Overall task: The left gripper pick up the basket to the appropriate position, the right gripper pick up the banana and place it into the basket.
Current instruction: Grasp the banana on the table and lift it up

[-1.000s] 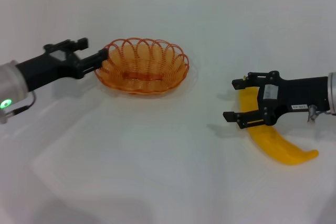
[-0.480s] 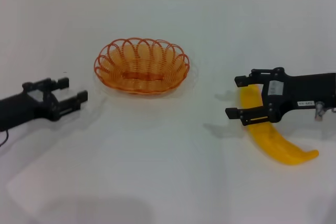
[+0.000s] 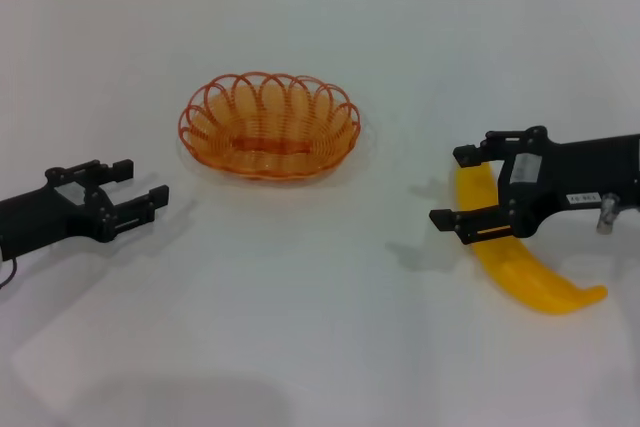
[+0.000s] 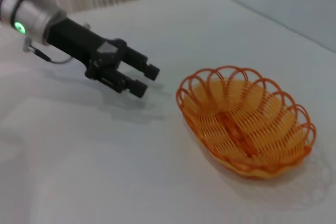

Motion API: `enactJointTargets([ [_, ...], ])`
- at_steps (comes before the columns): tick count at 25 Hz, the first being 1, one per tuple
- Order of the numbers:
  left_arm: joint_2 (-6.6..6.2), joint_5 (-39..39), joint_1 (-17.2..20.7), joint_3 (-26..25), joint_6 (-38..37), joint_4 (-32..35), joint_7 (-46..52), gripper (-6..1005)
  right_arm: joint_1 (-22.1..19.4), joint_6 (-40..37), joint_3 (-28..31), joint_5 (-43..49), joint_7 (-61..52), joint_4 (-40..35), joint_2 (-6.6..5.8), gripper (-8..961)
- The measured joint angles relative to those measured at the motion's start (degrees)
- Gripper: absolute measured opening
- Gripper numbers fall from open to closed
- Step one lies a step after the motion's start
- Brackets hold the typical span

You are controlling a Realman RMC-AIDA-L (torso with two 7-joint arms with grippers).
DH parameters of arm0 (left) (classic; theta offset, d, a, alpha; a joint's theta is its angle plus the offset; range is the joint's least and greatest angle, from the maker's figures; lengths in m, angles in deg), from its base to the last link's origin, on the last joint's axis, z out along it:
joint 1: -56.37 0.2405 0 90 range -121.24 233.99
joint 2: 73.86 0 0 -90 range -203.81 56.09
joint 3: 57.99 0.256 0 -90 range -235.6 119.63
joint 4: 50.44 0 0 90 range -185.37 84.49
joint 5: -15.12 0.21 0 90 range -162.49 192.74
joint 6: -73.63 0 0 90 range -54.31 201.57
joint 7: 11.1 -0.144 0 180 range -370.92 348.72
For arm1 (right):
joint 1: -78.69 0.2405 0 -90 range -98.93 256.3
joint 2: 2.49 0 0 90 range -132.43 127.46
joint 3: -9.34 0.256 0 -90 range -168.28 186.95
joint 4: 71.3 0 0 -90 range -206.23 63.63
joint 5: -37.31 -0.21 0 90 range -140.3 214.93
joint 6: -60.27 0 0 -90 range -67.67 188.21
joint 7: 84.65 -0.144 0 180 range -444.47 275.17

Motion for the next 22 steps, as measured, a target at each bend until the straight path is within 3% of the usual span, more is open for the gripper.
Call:
enactJointTargets([
  [11, 0.0, 0.01, -0.3, 0.0, 0.48, -0.29, -0.44, 666, -1.18, 1.4, -9.07, 17.9, -24.25, -14.99, 0.01, 883],
  [22, 0.0, 0.01, -0.6, 0.0, 0.53, -0.31, -0.46, 666, -0.43, -2.18, -11.59, 25.03, -32.48, -17.04, -0.23, 882],
])
